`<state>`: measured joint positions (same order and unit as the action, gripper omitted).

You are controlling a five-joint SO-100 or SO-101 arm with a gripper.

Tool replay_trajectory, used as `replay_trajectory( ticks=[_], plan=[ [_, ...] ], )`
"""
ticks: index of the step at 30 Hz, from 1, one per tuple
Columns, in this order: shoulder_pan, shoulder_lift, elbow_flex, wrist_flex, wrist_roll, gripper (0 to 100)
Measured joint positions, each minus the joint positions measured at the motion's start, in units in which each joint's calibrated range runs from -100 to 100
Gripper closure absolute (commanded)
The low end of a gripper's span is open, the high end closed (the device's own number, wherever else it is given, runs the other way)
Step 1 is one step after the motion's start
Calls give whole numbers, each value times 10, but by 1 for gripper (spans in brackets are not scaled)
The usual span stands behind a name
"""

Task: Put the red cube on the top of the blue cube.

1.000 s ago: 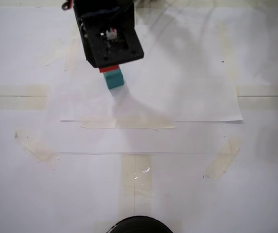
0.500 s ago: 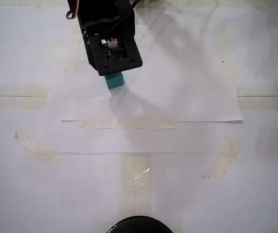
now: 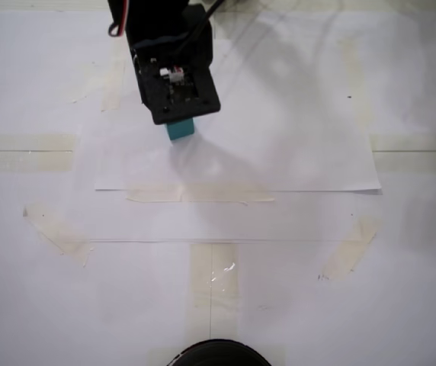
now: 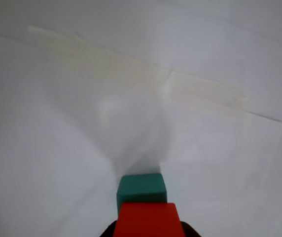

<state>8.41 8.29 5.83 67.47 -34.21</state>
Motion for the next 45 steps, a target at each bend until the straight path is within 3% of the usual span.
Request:
replay_trajectory(
  ticks=[19, 23, 31, 45],
  plan=[
    [-10, -1, 6, -11, -4, 88],
    [-10, -1, 11, -15, -4, 85],
    [-10, 0, 16, -15, -10, 69],
    [-19, 0, 16, -4, -32, 63]
  ],
)
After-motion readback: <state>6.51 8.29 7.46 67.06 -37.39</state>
